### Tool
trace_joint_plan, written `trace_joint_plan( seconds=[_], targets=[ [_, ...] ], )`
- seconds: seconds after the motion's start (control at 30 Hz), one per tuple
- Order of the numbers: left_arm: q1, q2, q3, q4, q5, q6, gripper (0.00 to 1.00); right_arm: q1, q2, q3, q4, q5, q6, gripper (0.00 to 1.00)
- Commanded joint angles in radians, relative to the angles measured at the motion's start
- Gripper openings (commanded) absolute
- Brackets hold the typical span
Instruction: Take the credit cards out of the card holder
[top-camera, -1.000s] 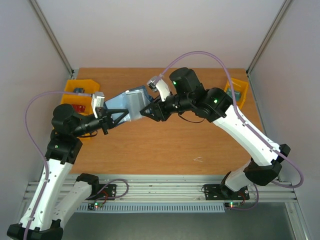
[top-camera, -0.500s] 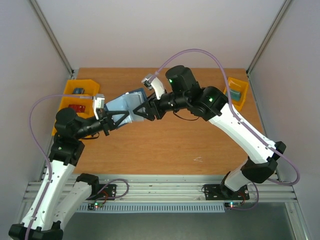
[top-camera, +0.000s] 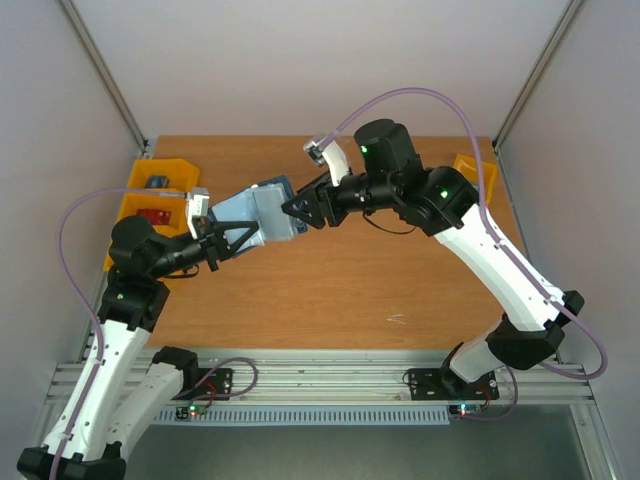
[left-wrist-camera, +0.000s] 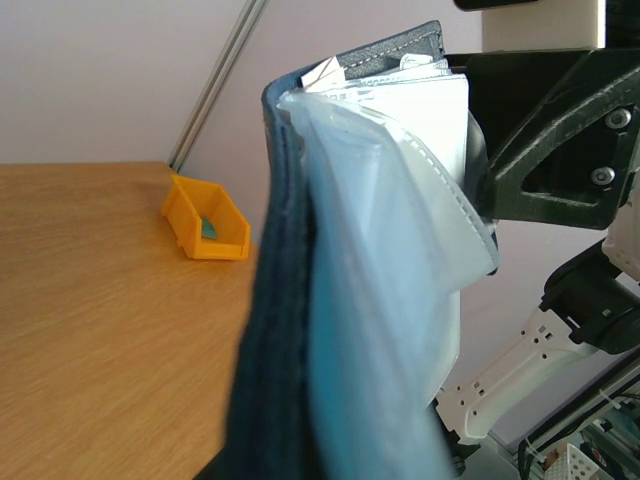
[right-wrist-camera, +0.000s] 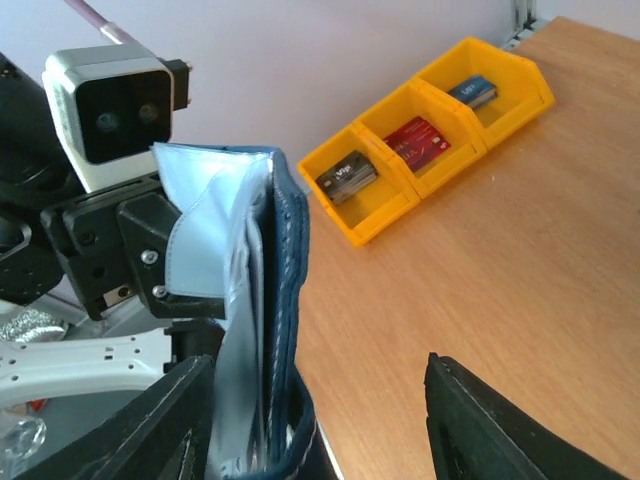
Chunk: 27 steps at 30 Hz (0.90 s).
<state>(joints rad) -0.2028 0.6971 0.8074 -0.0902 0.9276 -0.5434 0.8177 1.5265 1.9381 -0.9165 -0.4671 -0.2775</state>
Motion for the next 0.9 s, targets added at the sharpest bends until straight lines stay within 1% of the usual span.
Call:
trace_joint_plan(
  seconds=[0.0,0.23,0.53,0.77,0.87],
  targets=[
    [-0.001,-0.012,0.016,0.076,0.013,0.018,0.0,0.0,-0.044,-0.035,-0.008,0.013,0.022,0.56],
    [-0.001,-0.021,0.016,0.058,0.015,0.036,0.0,0.0,-0.068,-0.079,0.003,0.065,0.034,0.47],
    [-0.001,-0.032,0.012,0.058,0.036,0.062,0.0,0.034,-0.026,-0.052,0.019,0.079,0.036,0.46],
    [-0.001,-0.031,0.006,0.067,0.034,0.061,0.0,0.074,0.033,-0.017,0.033,0.068,0.028,0.5],
    [-0.001,-0.032,0.006,0.065,0.037,0.062,0.0,0.08,0.049,-0.009,0.059,0.035,0.037,0.44]
  ],
)
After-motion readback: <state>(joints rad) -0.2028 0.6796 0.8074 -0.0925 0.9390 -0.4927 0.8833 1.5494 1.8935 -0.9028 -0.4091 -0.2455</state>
